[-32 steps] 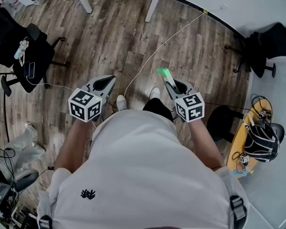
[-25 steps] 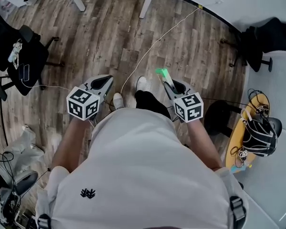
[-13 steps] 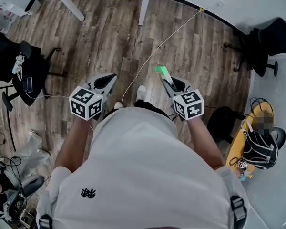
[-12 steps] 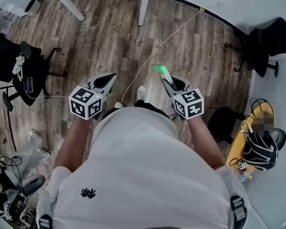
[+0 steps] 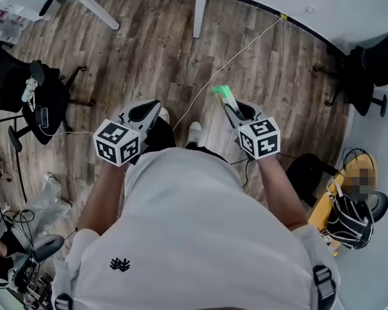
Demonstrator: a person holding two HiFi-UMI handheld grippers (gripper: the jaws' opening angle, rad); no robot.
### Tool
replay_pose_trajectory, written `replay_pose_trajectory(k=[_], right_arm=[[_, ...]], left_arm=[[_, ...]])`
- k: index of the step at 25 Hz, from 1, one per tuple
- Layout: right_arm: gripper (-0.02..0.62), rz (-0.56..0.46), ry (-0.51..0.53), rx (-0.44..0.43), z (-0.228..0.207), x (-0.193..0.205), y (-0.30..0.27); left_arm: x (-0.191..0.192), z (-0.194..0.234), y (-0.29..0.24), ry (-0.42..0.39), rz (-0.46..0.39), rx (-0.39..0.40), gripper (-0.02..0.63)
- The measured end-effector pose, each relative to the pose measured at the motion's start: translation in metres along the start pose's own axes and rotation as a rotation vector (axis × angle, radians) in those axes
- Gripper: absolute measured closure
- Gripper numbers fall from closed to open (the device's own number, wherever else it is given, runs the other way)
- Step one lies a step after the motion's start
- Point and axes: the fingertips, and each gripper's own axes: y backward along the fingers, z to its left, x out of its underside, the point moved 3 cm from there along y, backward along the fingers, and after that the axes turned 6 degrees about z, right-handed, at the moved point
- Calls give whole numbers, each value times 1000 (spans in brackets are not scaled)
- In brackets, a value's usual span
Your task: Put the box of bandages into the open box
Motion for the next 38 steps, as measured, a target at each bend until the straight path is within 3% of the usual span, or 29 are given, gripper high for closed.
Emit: replay_pose_trajectory(k=[9, 17, 23, 33, 38], right_arm=[[505, 35, -55, 65, -33, -60, -39], [505, 35, -69, 144, -52, -152, -82], [505, 35, -62, 202, -69, -210, -112], [505, 42, -4, 222, -110, -297, -158], [505, 43, 40, 191, -145, -342, -190]], left_arm=[[-49, 70, -34, -25, 0, 74, 600], [-113, 157, -33, -99, -22, 132, 600], [-125, 210, -30, -123, -9, 162, 600], [-143, 259, -39, -55, -41, 124, 600], [-165, 279, -51, -29, -65, 54, 600]])
